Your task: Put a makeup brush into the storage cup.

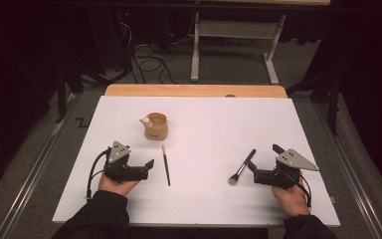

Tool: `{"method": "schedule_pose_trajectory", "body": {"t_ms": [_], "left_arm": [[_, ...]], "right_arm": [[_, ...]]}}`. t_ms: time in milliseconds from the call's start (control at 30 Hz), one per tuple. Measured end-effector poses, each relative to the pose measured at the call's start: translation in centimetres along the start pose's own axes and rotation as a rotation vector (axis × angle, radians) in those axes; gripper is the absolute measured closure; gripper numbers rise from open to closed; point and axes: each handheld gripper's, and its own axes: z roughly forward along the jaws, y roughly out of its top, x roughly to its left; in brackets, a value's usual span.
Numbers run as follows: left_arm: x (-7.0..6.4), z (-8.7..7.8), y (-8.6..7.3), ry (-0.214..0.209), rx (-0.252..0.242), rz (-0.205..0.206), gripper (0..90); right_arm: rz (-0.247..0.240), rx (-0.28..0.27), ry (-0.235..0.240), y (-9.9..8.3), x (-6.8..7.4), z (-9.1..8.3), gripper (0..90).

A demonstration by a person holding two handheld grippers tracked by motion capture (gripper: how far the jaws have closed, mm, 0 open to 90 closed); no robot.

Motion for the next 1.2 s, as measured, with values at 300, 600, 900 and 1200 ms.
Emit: {"method": "schedule_pose_trajectory", "body": {"t_ms": [300, 600, 900, 1200], "left_arm": [[0.1, 0.6, 0.0, 0.003, 0.047, -0.023, 0.6], [0.5, 0.6, 0.1, 0.017, 0.057, -0.038, 0.8], [1.7, 0.4, -0.4, 0.024, 0.134, -0.07, 1.2], [2.5, -0.4, 0.0, 0.051, 0.239, -0.081, 1.0]], "right_arm": [[0.008, 0.019, -0.02, -0.3, -0.3, -0.5, 0.4], [0.014, 0.011, -0.047, -0.7, -0.9, -0.9, 0.4], [0.007, 0.011, -0.037, -0.7, -0.7, -0.5, 0.4], [0.001, 0.022, -0.008, -0.8, -0.5, 0.1, 0.4]]}}
